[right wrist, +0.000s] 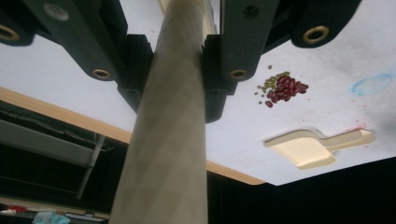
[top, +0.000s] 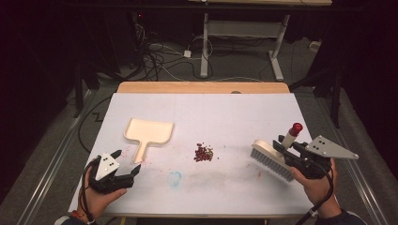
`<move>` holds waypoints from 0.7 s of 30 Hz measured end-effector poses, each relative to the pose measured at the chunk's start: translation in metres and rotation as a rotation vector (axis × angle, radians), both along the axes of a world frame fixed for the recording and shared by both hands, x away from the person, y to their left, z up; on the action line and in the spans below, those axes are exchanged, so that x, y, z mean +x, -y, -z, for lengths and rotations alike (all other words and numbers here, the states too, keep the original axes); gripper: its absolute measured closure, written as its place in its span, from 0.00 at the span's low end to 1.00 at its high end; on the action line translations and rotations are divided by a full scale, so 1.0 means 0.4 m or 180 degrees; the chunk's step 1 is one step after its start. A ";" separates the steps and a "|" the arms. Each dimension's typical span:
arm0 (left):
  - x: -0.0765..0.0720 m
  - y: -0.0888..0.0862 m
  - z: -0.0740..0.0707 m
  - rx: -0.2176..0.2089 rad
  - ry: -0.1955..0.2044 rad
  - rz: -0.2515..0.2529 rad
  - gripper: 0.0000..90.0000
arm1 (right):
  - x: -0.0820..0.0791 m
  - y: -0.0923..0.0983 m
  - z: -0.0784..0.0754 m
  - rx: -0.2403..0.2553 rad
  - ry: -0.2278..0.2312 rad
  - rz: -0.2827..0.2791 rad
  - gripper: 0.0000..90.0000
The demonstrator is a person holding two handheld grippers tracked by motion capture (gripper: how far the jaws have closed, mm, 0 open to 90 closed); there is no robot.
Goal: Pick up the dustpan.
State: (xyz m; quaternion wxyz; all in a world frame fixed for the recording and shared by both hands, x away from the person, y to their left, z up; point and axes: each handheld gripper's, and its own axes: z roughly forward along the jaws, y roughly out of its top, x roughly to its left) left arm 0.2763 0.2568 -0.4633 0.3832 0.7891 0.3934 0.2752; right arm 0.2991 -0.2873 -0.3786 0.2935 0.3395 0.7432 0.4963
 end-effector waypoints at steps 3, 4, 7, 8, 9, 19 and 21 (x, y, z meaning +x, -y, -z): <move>0.004 0.003 0.006 0.0039 -0.0044 -0.0014 0.19 | -0.003 -0.004 0.000 -0.0011 0.0020 -0.0027 0.78; 0.004 0.004 0.007 0.0053 -0.0053 -0.0015 0.19 | -0.003 -0.004 0.000 -0.0011 0.0020 -0.0027 0.78; -0.002 0.001 0.006 0.0059 -0.0050 -0.0029 0.19 | -0.004 -0.007 -0.003 -0.0016 0.0036 -0.0031 0.78; -0.004 -0.001 0.006 0.0042 -0.0050 -0.0051 0.19 | -0.003 -0.008 -0.004 -0.0016 0.0049 -0.0037 0.78; -0.006 -0.004 0.007 0.0023 -0.0055 -0.0071 0.21 | 0.000 -0.010 -0.007 -0.0011 0.0059 -0.0050 0.78; 0.000 -0.021 0.016 -0.0053 -0.0240 -0.0227 0.22 | 0.011 -0.026 -0.001 -0.0048 0.0018 -0.0105 0.78; 0.027 -0.020 0.018 -0.0154 -0.0420 -0.0331 0.22 | 0.013 -0.027 0.000 -0.0044 0.0008 -0.0107 0.78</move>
